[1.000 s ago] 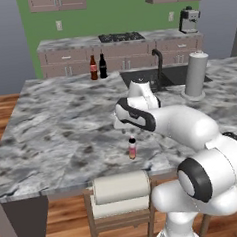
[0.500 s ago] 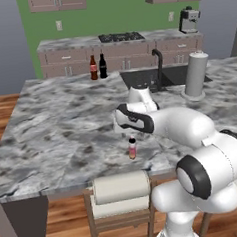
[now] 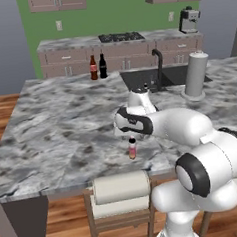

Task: Place the large bottle from the dining counter next to the other large bottle outside the sink, and place the small bottle from the dining counter next to the other small bottle inside the sink.

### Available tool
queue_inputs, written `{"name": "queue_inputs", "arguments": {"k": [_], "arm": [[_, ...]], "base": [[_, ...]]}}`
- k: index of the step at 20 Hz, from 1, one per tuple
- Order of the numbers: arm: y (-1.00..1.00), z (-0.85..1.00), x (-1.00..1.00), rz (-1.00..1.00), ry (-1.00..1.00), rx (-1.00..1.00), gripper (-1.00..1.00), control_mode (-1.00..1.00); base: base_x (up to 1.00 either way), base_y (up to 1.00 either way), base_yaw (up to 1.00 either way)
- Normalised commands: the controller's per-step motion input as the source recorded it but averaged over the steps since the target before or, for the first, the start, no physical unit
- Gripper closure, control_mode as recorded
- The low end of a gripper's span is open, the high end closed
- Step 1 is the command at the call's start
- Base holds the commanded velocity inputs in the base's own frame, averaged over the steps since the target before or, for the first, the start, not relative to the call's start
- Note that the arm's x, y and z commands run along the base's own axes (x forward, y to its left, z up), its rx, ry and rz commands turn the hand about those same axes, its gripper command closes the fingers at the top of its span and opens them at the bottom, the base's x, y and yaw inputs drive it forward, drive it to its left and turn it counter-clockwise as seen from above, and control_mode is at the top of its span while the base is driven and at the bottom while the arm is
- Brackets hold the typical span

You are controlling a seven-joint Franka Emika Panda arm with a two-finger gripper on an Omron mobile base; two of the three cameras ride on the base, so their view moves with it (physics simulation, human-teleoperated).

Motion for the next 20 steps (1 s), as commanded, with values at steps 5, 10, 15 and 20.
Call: {"name": "queue_inputs", "arguments": {"k": [5,10,15,20], "arm": [[0.0,-0.04,0.13,0.0,0.0,0.0,-1.0,-1.0],[0.0,0.0,0.13,0.0,0.01,0.0,-1.0,-1.0],[0.0,-0.01,0.0,0.0,0.04,0.0,-1.0,-1.0],[0.0,-0.08,0.0,0.0,0.01,0.0,-1.0,-1.0]], "base": [[0.0,0.0,0.0],[0.0,0.0,0.0],[0.0,0.0,0.0],[0.0,0.0,0.0]]}}
